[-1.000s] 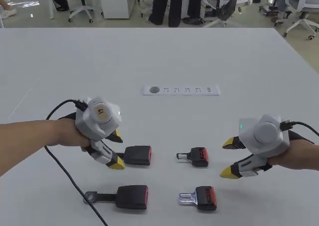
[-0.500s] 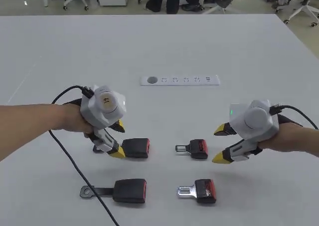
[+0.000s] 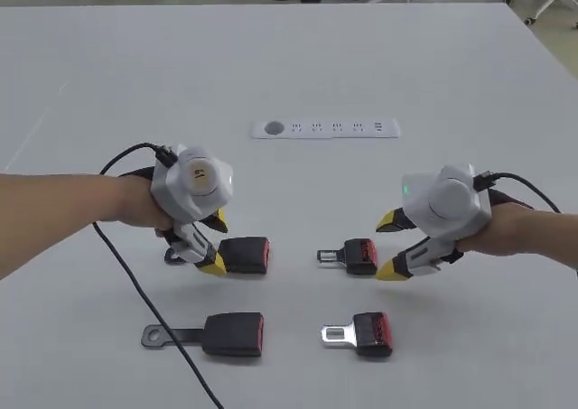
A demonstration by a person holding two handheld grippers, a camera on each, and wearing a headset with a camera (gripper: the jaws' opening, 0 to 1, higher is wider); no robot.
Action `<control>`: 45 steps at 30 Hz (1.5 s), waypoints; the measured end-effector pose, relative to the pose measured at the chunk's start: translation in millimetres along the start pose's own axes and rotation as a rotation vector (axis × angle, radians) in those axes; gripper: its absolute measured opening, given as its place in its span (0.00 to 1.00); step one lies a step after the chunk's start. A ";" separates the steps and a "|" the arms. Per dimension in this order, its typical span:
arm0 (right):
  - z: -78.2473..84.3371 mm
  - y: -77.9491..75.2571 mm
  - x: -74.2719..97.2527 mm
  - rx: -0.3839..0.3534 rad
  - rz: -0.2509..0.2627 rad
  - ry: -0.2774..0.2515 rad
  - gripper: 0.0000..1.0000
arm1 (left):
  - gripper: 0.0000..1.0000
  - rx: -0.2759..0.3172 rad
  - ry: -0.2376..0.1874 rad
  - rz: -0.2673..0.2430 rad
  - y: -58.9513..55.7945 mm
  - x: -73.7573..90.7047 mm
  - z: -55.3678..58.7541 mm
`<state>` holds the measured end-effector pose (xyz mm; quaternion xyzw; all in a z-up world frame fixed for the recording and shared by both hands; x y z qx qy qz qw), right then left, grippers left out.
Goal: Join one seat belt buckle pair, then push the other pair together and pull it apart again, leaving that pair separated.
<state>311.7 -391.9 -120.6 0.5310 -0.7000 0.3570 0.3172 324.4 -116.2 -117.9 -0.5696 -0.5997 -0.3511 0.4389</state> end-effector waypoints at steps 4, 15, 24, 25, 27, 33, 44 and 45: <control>-1.5 -1.6 -8.9 0.011 -0.014 0.006 0.41 | 0.40 -0.004 0.015 0.011 1.1 -6.2 2.4; -3.3 -1.4 -23.6 0.025 -0.045 0.031 0.37 | 0.36 -0.001 0.020 0.030 3.1 -12.0 8.2; -2.9 -2.4 -25.5 0.034 -0.046 0.035 0.32 | 0.33 0.003 0.003 0.029 7.0 -15.3 12.4; -2.8 -2.4 -25.7 0.037 -0.046 0.035 0.32 | 0.33 0.002 0.002 0.029 6.7 -15.2 12.7; -2.7 -2.2 -26.2 0.038 -0.046 0.035 0.32 | 0.33 0.000 0.000 0.028 6.2 -14.9 12.7; -2.2 -2.0 -26.8 0.041 -0.043 0.037 0.32 | 0.32 0.007 -0.002 0.023 4.1 -14.2 13.0; -2.3 -1.2 -27.1 0.030 -0.043 0.040 0.32 | 0.31 0.059 -0.001 0.012 3.9 -14.4 12.4; -2.3 -1.4 -26.9 0.028 -0.043 0.041 0.32 | 0.30 0.059 0.000 0.011 3.3 -14.3 12.0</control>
Point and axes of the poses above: the centre of the closed fingertips' face, and the gripper's own axes: x roughly backward along the fingers, y roughly to its left, z roughly out of its underside, the point moved 8 cm from there along x, roughly backward along the fingers, and after that the axes turned 5 degrees about z, right-handed, at the moved point
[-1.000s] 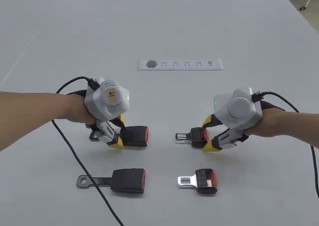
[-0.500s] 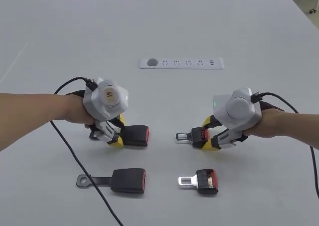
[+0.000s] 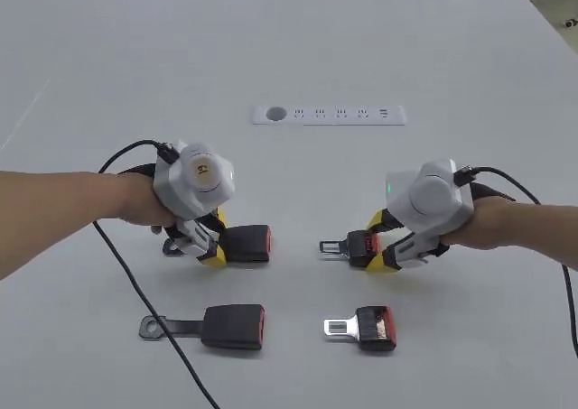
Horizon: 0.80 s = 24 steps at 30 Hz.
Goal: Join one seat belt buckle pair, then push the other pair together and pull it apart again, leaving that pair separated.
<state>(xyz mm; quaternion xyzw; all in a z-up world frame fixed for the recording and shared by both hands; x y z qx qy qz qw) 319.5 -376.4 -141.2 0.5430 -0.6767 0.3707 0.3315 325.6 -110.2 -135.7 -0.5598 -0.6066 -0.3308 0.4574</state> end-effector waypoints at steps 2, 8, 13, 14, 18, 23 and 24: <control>0.1 -0.3 0.0 -0.001 0.000 0.000 0.32 | 0.30 0.001 0.002 0.001 -0.4 0.1 -0.4; -0.3 0.3 0.4 -0.006 -0.003 -0.001 0.31 | 0.30 -0.008 0.016 0.004 -1.2 0.2 -1.8; -0.9 0.1 0.5 -0.001 -0.002 0.001 0.31 | 0.30 0.001 0.013 0.001 -1.3 -0.2 -1.3; -1.2 0.2 0.6 0.000 -0.002 0.001 0.31 | 0.30 0.002 0.011 0.000 -1.5 -0.2 -1.3; -2.5 -0.6 -0.6 0.001 -0.001 0.000 0.31 | 0.30 0.005 0.011 -0.003 -1.7 -0.3 -1.2; -5.6 0.0 -1.6 0.003 -0.002 -0.005 0.31 | 0.29 0.005 0.015 -0.001 -1.0 -0.3 -1.0; -6.1 -0.5 -1.7 0.003 -0.003 -0.005 0.31 | 0.29 0.005 0.015 -0.001 -0.5 -0.5 -0.7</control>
Point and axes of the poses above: the centre of the closed fingertips' face, and the gripper's own axes: x roughly backward along the fingers, y roughly to its left, z roughly out of its underside, the point moved 8 cm from there along x, roughly backward along the fingers, and after that the axes turned 5 degrees about z, right-handed, at the moved point
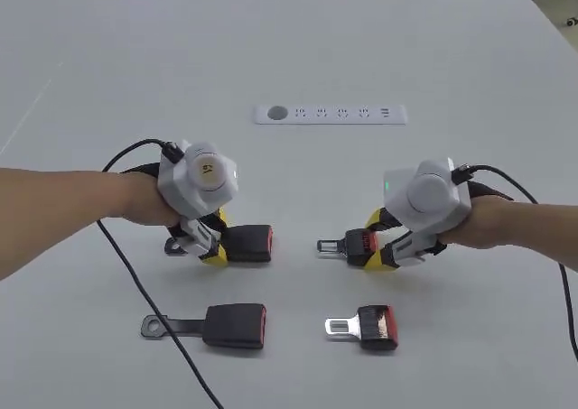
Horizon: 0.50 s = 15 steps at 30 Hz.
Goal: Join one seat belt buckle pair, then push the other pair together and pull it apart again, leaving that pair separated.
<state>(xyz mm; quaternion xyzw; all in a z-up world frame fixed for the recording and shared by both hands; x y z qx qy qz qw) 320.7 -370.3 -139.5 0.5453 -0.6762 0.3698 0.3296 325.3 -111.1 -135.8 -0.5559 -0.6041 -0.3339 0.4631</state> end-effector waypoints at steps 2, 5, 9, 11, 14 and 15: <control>-1.6 -1.3 -1.7 0.000 -0.003 -0.001 0.31 | 0.29 0.001 0.001 0.000 0.5 -0.1 0.2; -3.2 -1.0 -2.8 0.001 -0.005 -0.004 0.31 | 0.29 0.001 0.003 -0.001 1.2 -0.2 0.3; -6.1 -0.6 -3.9 0.003 -0.007 -0.006 0.31 | 0.29 0.004 0.002 -0.002 0.7 -0.3 0.3; -8.2 -0.2 -5.1 0.004 -0.009 -0.008 0.31 | 0.29 0.005 0.002 -0.002 0.1 0.0 -0.4; -11.0 -0.3 -7.1 0.009 -0.015 -0.009 0.31 | 0.29 0.003 0.005 -0.002 0.0 0.2 -0.9; -12.1 0.0 -8.0 0.009 -0.015 -0.010 0.31 | 0.29 0.004 0.006 -0.002 0.1 0.1 -0.9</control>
Point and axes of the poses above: the centre of the closed fingertips' face, and the gripper's own axes: x roughly backward along the fingers, y roughly to its left, z roughly out of its underside, the point moved 8 cm from there along x, roughly backward along the fingers, and after that the axes turned 5 degrees about z, right-handed, at the moved point
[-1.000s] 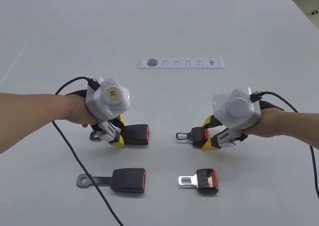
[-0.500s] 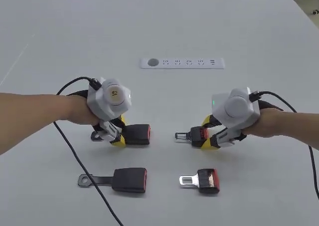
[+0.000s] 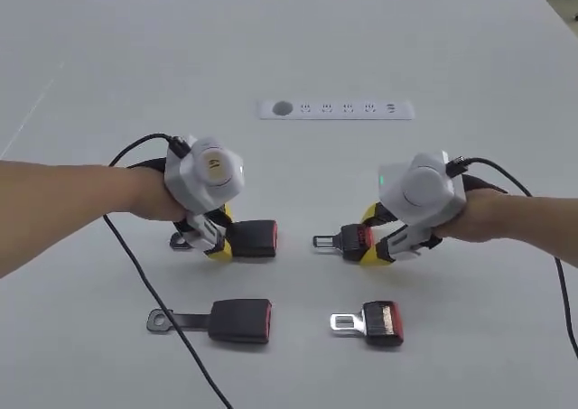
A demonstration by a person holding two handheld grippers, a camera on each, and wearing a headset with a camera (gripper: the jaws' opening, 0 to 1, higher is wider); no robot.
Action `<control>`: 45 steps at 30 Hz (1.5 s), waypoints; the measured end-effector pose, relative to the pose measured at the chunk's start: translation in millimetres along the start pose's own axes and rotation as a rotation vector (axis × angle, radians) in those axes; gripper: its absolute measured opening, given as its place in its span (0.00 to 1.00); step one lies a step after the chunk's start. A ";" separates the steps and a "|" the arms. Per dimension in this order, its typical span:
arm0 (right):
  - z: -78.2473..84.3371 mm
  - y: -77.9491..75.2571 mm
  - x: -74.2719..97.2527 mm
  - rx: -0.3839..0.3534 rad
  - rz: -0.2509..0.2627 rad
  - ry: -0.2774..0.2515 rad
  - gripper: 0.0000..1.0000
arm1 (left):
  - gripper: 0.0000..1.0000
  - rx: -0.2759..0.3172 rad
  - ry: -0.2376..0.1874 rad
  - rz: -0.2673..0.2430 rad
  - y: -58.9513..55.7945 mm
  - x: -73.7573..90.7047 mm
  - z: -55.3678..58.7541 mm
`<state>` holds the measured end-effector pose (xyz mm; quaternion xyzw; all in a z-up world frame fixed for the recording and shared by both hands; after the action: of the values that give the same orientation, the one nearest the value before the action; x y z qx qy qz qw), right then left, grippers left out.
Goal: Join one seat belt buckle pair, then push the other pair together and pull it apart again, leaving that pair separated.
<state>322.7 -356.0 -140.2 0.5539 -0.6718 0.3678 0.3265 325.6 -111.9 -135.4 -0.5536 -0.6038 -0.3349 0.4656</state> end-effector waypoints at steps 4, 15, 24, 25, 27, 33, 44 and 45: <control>-3.1 0.2 -2.1 -0.001 -0.004 -0.003 0.31 | 0.29 0.003 -0.002 0.000 1.0 0.0 0.3; -12.5 1.2 -8.3 0.001 -0.013 -0.008 0.31 | 0.29 0.008 0.008 0.001 1.3 -0.6 -0.6; -24.3 1.6 -13.6 -0.002 -0.014 -0.020 0.31 | 0.29 0.006 0.021 0.001 0.5 -0.5 -2.1; -25.3 1.6 -14.2 -0.002 -0.014 -0.021 0.31 | 0.29 0.007 0.021 0.001 0.2 -0.5 -2.2; -28.1 1.9 -15.9 -0.002 -0.014 -0.024 0.31 | 0.29 0.009 0.020 0.000 -0.4 -0.5 -2.3; -34.9 2.1 -20.6 0.002 -0.017 -0.031 0.31 | 0.29 0.010 0.024 0.001 -0.1 -0.7 -2.7; -42.6 1.3 -26.6 0.011 -0.022 -0.031 0.31 | 0.29 0.015 0.016 -0.001 -0.9 -0.6 -2.4; -43.5 2.2 -27.0 0.011 -0.022 -0.031 0.31 | 0.29 0.015 0.016 -0.001 -1.8 -0.1 -3.0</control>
<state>326.6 -304.9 -140.9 0.5686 -0.6685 0.3592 0.3173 324.4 -115.0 -134.2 -0.5472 -0.6029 -0.3348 0.4743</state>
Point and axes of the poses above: the centre of the closed fingertips' face, and the gripper's own axes: x roughly backward along the fingers, y roughly to its left, z roughly out of its underside, the point moved 8 cm from there along x, roughly backward along the fingers, and after that the axes turned 5 degrees about z, right-handed, at the moved point
